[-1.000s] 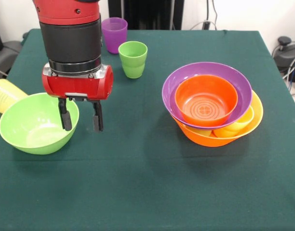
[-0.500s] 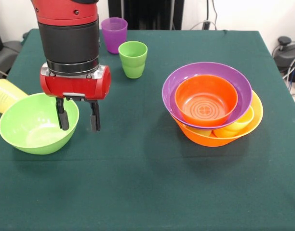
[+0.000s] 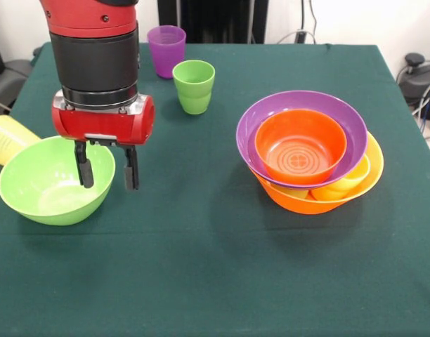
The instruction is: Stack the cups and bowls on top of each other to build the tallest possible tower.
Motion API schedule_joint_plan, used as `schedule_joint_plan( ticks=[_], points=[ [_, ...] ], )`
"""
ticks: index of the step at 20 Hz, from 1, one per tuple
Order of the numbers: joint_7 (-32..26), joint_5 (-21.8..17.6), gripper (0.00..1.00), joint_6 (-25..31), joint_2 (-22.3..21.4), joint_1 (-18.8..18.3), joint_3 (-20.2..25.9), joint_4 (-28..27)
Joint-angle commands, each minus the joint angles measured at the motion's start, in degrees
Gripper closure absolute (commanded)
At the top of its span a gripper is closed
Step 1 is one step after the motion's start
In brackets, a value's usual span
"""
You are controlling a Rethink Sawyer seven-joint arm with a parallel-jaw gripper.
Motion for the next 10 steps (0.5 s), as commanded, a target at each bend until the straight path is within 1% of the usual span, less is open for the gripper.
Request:
schedule_joint_plan(
  ticks=[1,4,10],
  points=[
    [-2.3,-4.0,0.0,2.0,1.5,1.4,-1.1,2.5],
    [-1.7,-3.8,0.0,2.3,1.9,1.6,-1.7,2.4],
    [-0.9,-2.9,0.0,2.1,3.8,0.8,-1.7,3.1]
  ],
)
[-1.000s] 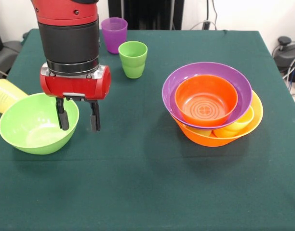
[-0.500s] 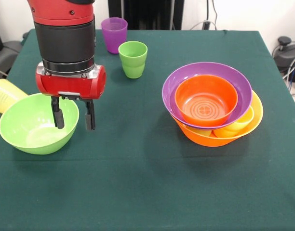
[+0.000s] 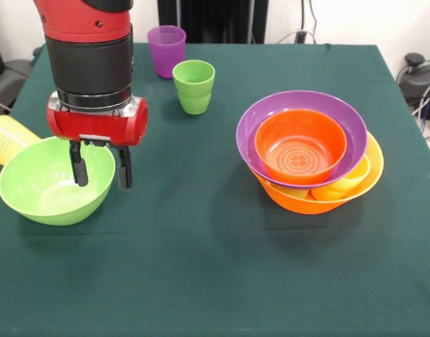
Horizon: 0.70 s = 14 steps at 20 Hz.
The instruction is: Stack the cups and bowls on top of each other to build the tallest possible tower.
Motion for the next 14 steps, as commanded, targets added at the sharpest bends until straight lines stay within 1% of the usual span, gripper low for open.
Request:
schedule_joint_plan(
  ticks=[1,6,14],
  points=[
    [-0.5,-2.5,0.0,2.3,3.2,0.8,-0.8,3.3],
    [0.4,-2.1,0.0,1.1,4.4,0.2,-1.0,4.2],
    [0.8,-1.3,0.0,1.0,5.0,-0.2,-1.1,4.8]
  ],
)
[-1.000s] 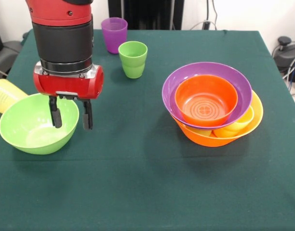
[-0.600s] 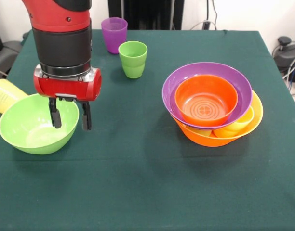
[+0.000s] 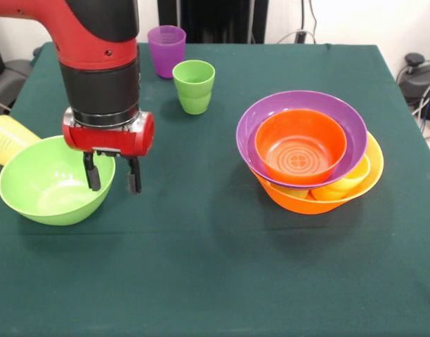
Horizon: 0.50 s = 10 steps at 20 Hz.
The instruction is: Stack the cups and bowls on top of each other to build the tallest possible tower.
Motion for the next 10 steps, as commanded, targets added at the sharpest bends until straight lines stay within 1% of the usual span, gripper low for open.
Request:
schedule_joint_plan(
  ticks=[1,10],
  points=[
    [1.0,-1.3,0.0,1.0,2.1,-0.1,-0.4,4.1],
    [3.0,-0.5,0.0,1.8,2.8,0.5,-2.6,3.0]
  ],
)
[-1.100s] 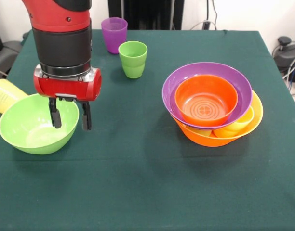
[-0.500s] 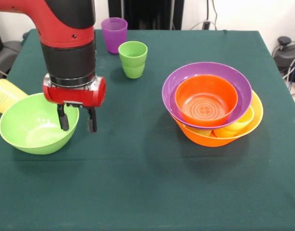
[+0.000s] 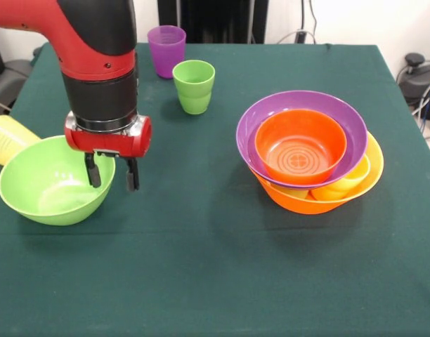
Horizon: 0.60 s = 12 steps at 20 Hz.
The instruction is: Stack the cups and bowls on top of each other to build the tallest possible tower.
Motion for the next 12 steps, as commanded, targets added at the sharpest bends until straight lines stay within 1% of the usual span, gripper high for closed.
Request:
schedule_joint_plan(
  ticks=[1,6,12],
  points=[
    [3.0,-0.5,0.0,1.8,1.6,0.5,-0.8,2.1],
    [4.3,0.0,0.0,2.0,2.7,0.8,-2.1,0.9],
    [4.4,0.6,0.0,1.5,3.1,1.0,-2.6,1.0]
  ],
)
